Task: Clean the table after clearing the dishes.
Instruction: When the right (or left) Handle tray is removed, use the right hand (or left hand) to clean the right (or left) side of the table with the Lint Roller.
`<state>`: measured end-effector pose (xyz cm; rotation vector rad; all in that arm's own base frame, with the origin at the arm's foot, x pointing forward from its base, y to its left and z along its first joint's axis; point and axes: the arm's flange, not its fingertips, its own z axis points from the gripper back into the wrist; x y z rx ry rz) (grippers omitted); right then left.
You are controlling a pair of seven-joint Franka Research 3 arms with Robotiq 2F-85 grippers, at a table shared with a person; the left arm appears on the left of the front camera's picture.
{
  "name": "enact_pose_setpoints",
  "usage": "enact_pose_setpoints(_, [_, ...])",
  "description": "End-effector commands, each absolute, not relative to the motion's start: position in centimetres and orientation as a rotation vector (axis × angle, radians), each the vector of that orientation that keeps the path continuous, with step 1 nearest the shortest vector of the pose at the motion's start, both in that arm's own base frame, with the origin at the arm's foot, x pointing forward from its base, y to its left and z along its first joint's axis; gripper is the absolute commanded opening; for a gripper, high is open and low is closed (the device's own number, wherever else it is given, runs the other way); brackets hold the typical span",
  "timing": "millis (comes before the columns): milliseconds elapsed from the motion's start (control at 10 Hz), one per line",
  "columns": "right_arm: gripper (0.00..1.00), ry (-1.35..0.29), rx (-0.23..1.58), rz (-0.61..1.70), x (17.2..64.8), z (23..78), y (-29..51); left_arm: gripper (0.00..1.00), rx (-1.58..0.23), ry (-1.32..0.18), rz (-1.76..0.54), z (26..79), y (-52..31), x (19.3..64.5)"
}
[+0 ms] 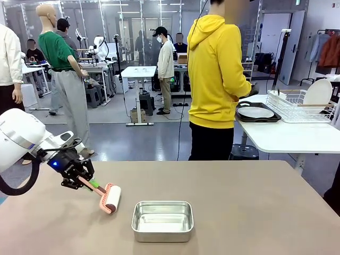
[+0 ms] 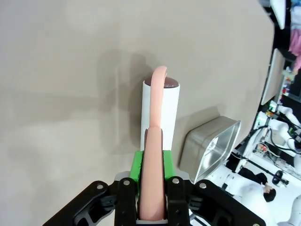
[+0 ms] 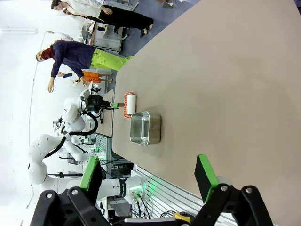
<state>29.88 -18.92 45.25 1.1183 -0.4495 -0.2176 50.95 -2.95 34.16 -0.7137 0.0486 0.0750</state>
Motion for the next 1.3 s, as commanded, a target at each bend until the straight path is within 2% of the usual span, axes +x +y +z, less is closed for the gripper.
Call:
enact_pose_setpoints(0, [1.00,-0.452,1.123,-0.217,29.9,45.5,-18.8,0.21,-0.562,0.105,0.085,32.7,1.2,49.7])
enact_pose_setpoints(500, [1.00,-0.452,1.123,-0.217,29.9,45.5,-18.8,0.21,-0.387,0.137,0.167,36.5,9.8,45.6])
enact_pose_setpoints(800, [1.00,-0.452,1.123,-0.217,29.9,45.5,-18.8,0.21,-0.351,0.112,0.177,39.1,11.9,43.9])
enact_pose_setpoints(1000, [1.00,-0.452,1.123,-0.217,29.9,45.5,-18.8,0.21,-0.368,0.056,0.118,42.1,11.0,42.4])
enact_pose_setpoints(1200, [1.00,-0.452,1.123,-0.217,29.9,45.5,-18.8,0.21,-0.400,-0.115,0.025,48.2,9.7,39.6])
